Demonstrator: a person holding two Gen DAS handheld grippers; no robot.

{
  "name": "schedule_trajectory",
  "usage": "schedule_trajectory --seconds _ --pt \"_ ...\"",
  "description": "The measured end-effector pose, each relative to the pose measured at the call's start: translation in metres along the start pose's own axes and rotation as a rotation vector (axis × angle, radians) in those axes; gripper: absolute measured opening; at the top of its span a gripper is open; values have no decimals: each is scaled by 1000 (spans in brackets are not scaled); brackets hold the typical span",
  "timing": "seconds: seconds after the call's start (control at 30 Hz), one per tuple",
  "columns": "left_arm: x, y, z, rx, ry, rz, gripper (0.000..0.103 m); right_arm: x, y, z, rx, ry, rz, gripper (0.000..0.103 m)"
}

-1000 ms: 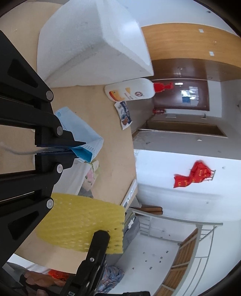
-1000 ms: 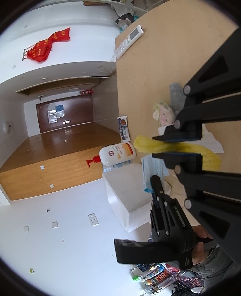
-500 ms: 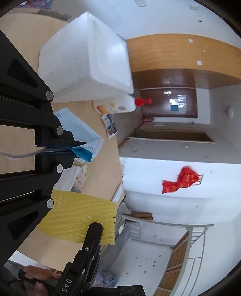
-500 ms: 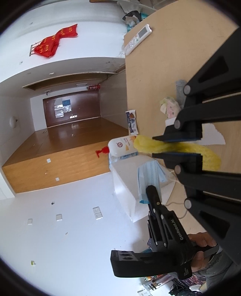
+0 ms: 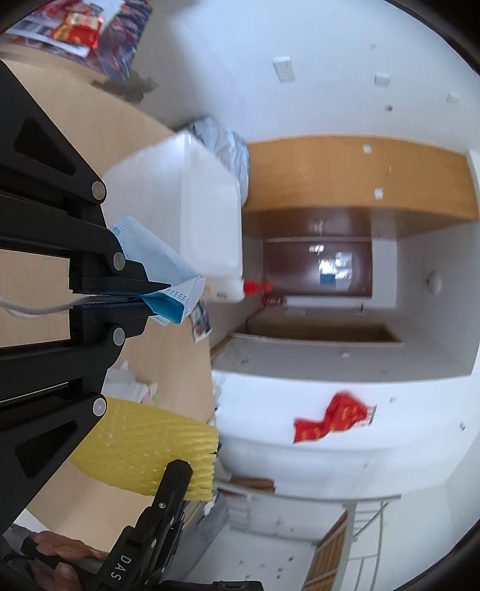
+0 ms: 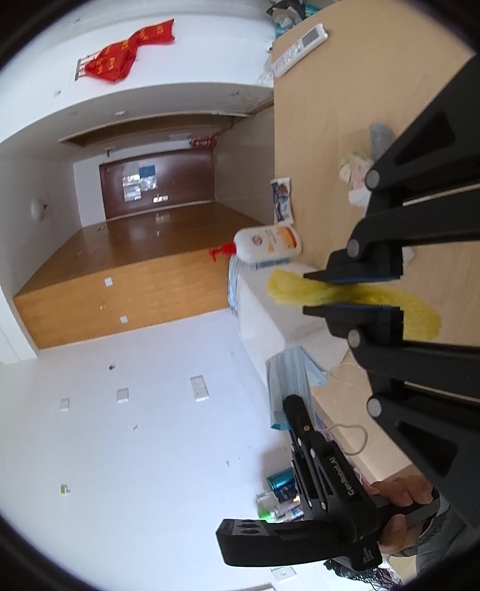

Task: Organize soft objects
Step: 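Carry the mask and yellow net with both grippers over the white foam box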

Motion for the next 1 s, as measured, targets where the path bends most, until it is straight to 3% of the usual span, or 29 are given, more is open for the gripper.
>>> schedule_trajectory --seconds 0.3,0.53,1.0 --pt "39 39 6 63 -40 -140 2 -13 38 -9 57 -1 -102 11" --pt "55 52 12 91 -53 -179 2 -24 63 -11 95 11 -158 11" --pt "58 64 6 104 -54 -202 2 -37 83 -20 125 22 -176 11"
Point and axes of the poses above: each gripper's, at about its wrist camera, not at the fingertips, and x roughly against the way its jaws point, y to its left, z to its underside, the point moved 7 cm from there along -x, roughly the way its jaws point, and after that the axes turned 4 degrees about y, right-handed, at the moved point
